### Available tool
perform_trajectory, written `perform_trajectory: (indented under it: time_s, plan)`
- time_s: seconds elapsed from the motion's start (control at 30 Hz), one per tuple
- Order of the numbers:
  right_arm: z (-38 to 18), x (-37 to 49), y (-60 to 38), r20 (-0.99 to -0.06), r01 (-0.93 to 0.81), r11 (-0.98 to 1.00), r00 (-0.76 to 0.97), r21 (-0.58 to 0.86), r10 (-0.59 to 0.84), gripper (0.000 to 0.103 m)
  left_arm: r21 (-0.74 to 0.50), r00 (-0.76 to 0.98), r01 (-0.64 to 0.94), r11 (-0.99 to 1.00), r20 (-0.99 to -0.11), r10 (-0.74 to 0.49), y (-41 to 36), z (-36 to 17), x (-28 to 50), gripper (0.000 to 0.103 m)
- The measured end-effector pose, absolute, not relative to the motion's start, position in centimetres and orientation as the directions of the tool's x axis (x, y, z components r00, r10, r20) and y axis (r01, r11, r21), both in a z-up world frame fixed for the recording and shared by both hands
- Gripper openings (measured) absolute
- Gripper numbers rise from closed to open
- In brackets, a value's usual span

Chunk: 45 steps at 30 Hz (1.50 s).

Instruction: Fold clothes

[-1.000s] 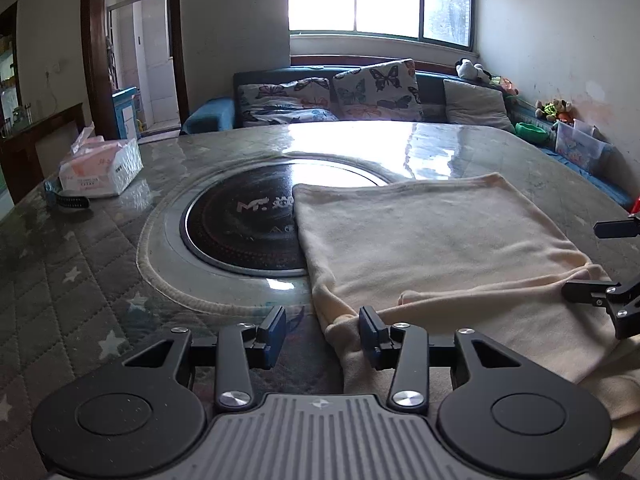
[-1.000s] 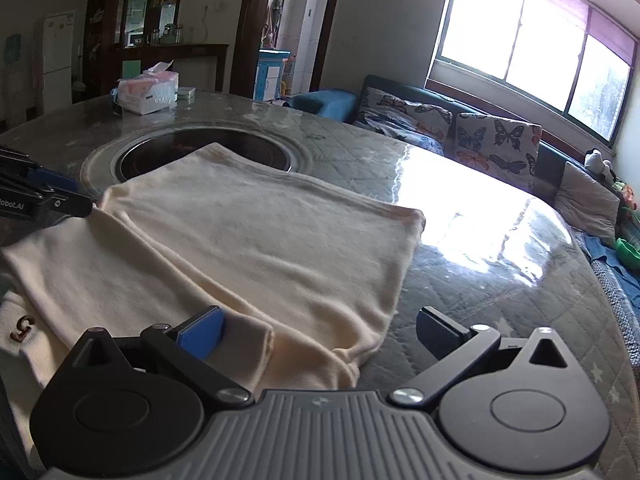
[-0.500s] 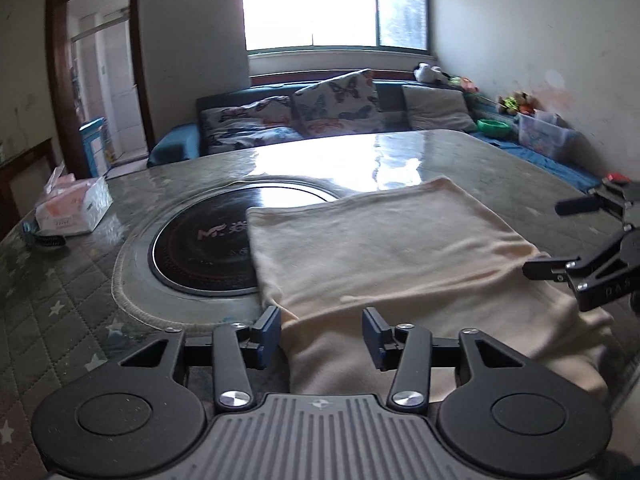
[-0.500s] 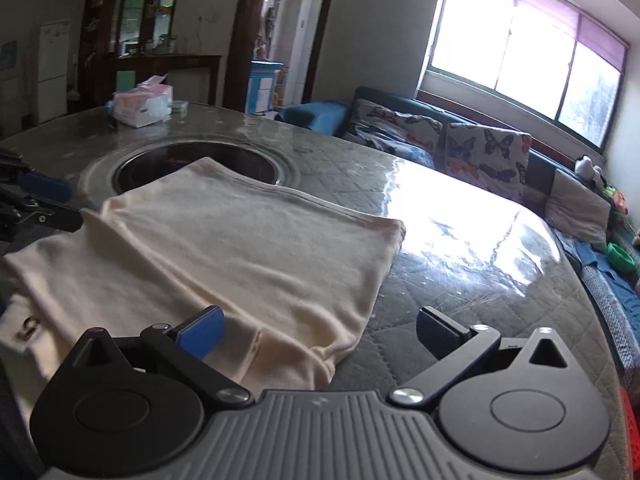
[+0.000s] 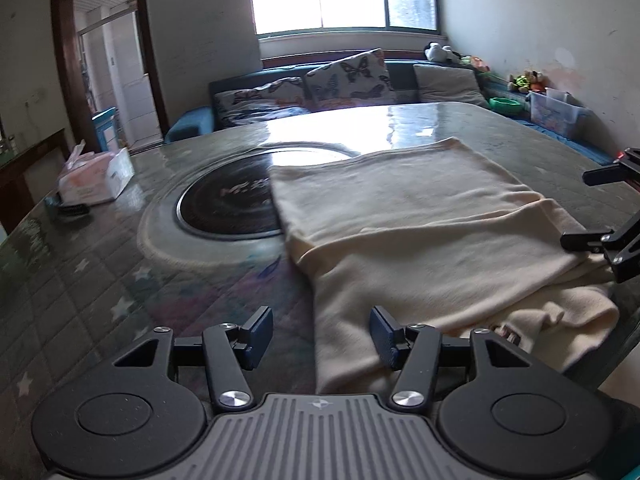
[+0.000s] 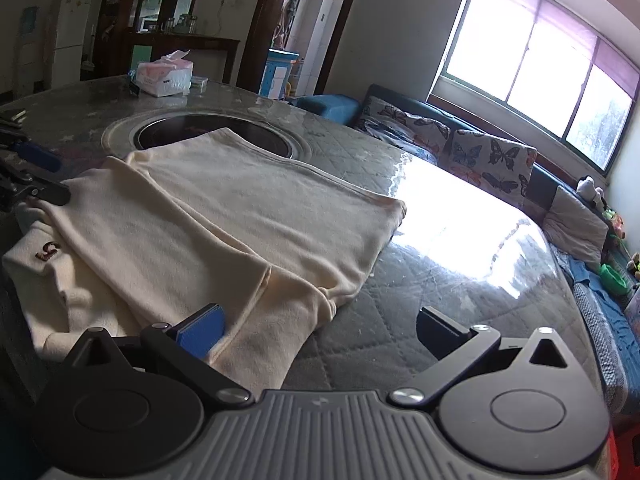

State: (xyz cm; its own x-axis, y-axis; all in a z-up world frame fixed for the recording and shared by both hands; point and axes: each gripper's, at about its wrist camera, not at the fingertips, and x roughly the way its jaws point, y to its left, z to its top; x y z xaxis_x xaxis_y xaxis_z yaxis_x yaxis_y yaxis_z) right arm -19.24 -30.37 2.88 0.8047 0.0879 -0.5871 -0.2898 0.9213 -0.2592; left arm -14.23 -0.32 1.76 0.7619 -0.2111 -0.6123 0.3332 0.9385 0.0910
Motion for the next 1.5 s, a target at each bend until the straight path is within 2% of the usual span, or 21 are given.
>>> perform_trajectory:
  time_s: [0.4,0.6,0.77,0.97,1.17,1.37,1.5]
  plan:
    - [3.0,-19.6,-30.0,-0.576,-0.289,0.922,0.812,-0.259,0.093,0.103,0.074,0.792,0.283,0.956,-0.58,-0.19,-0.7,3.1,-11.9,0.06]
    - [3.4,-19.8,-30.3,-0.575,-0.292,0.919,0.813,-0.266,0.092,0.103,0.059,0.771,0.24,0.969,-0.618,-0.153,-0.6,2.0,-9.3,0.062]
    - [4.0,-20.3,-30.3,-0.597,-0.341,0.904,0.792,-0.257,0.129,0.103,0.081,0.778,0.26,0.962,-0.608,-0.158,-0.1,2.6,-10.6,0.062]
    - [4.8,-21.1,-30.1,-0.627,-0.423,0.872,0.755,-0.246,0.189,0.102,0.18,0.766,0.456,0.872,-0.579,-0.281,-0.5,3.4,-15.3,0.062]
    - [5.7,-21.9,-29.8,-0.656,-0.501,0.834,0.713,-0.231,0.247,0.092,0.321,0.731,0.621,0.715,-0.565,-0.382,-1.6,3.1,-19.7,0.062]
    - [5.9,-23.5,-29.0,-0.679,-0.568,0.781,0.682,-0.258,0.272,0.088,0.48,0.719,0.689,0.543,-0.548,-0.428,-3.7,1.3,-22.0,0.062]
    - [5.8,-24.1,-28.6,-0.689,-0.593,0.763,0.666,-0.257,0.285,0.084,0.532,0.717,0.696,0.482,-0.543,-0.436,-4.9,-0.1,-22.0,0.06]
